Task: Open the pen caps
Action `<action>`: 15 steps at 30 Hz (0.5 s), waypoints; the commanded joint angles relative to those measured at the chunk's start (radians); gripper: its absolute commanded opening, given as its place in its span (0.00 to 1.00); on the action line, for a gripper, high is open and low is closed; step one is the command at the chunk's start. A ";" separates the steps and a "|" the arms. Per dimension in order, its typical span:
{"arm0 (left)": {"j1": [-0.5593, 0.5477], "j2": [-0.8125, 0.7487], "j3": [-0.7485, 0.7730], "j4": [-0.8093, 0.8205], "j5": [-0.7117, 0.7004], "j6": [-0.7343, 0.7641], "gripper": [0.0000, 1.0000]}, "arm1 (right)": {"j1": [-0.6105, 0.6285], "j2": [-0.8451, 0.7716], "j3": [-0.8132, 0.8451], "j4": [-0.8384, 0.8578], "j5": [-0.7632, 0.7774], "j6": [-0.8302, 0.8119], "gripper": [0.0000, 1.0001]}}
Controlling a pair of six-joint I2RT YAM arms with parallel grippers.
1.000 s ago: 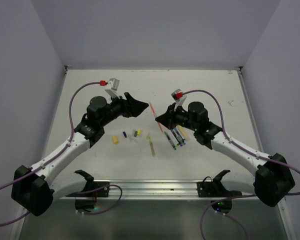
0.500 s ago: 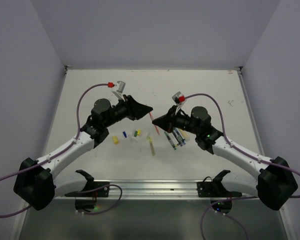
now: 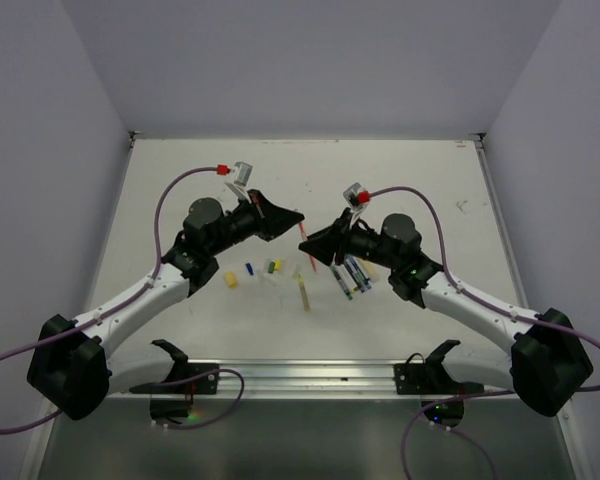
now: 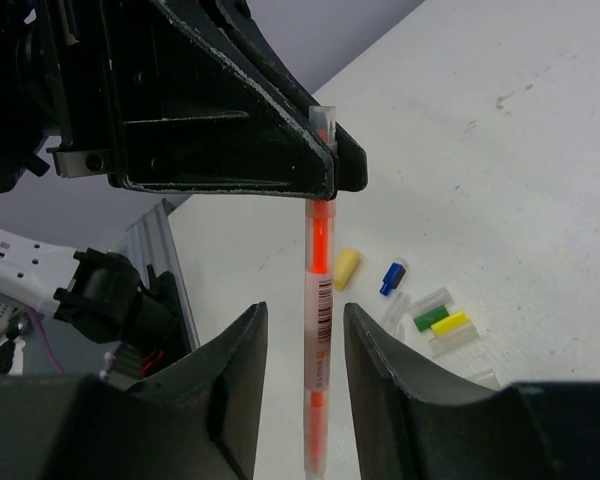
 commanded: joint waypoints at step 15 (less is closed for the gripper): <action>-0.014 -0.041 -0.046 0.078 -0.135 0.055 0.00 | 0.006 0.082 0.014 0.117 -0.080 0.029 0.00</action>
